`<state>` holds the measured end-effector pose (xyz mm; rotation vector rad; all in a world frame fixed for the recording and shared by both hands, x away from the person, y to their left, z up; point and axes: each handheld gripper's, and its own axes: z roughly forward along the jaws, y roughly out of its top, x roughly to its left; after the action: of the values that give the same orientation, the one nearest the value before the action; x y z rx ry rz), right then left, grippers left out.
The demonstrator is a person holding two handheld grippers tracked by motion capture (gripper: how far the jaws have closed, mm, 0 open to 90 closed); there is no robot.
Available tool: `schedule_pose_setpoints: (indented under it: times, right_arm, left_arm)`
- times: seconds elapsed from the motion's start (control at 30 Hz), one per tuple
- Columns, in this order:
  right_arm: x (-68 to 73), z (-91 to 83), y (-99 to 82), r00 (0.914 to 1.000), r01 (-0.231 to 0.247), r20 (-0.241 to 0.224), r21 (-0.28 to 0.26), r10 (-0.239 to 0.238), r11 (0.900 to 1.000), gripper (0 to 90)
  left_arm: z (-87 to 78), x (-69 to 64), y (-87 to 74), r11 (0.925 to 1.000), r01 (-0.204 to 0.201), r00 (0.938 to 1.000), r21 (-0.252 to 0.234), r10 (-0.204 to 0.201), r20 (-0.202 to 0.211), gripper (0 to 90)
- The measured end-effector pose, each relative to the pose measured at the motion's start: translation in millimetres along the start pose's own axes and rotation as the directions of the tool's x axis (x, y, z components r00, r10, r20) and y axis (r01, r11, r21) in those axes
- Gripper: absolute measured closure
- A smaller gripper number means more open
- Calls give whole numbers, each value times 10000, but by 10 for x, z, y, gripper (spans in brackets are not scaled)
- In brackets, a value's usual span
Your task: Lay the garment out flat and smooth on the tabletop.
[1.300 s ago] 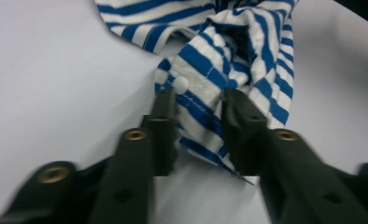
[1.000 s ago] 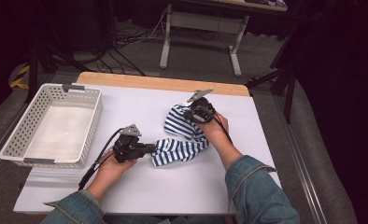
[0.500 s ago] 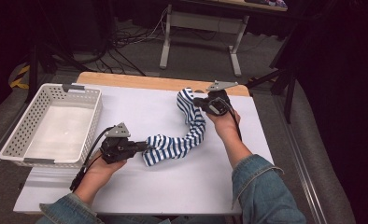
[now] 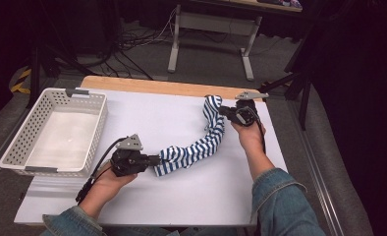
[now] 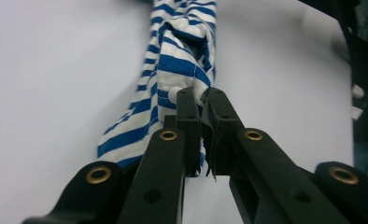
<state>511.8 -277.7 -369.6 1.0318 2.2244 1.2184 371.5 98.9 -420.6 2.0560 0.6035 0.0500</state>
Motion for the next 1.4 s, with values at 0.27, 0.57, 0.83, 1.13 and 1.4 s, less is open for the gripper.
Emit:
schedule_pose_setpoints:
  times: [0.27,0.57,0.83,1.13,1.4]
  right_arm:
    - [-174,-177,-327,9965,-826,92,63,826,9966,840]
    - [-303,-358,-668,9868,-1568,410,13,1566,9876,837]
    - [-379,-389,-901,9785,-1940,846,690,1880,9786,875]
    - [-273,-483,-830,9843,-1665,647,340,1640,9855,792]
    - [125,-389,-594,9964,-493,-680,171,504,9986,628]
  left_arm:
    - [136,-78,6,9983,-306,9943,492,254,1035,854]
    - [241,-150,3,9938,-645,9842,911,482,1703,851]
    - [193,-97,-2,9963,-469,9800,727,318,1964,820]
    - [40,20,0,10000,8,9791,13,-11,2035,643]
    - [-95,150,-22,9956,615,9907,-709,-523,1256,500]
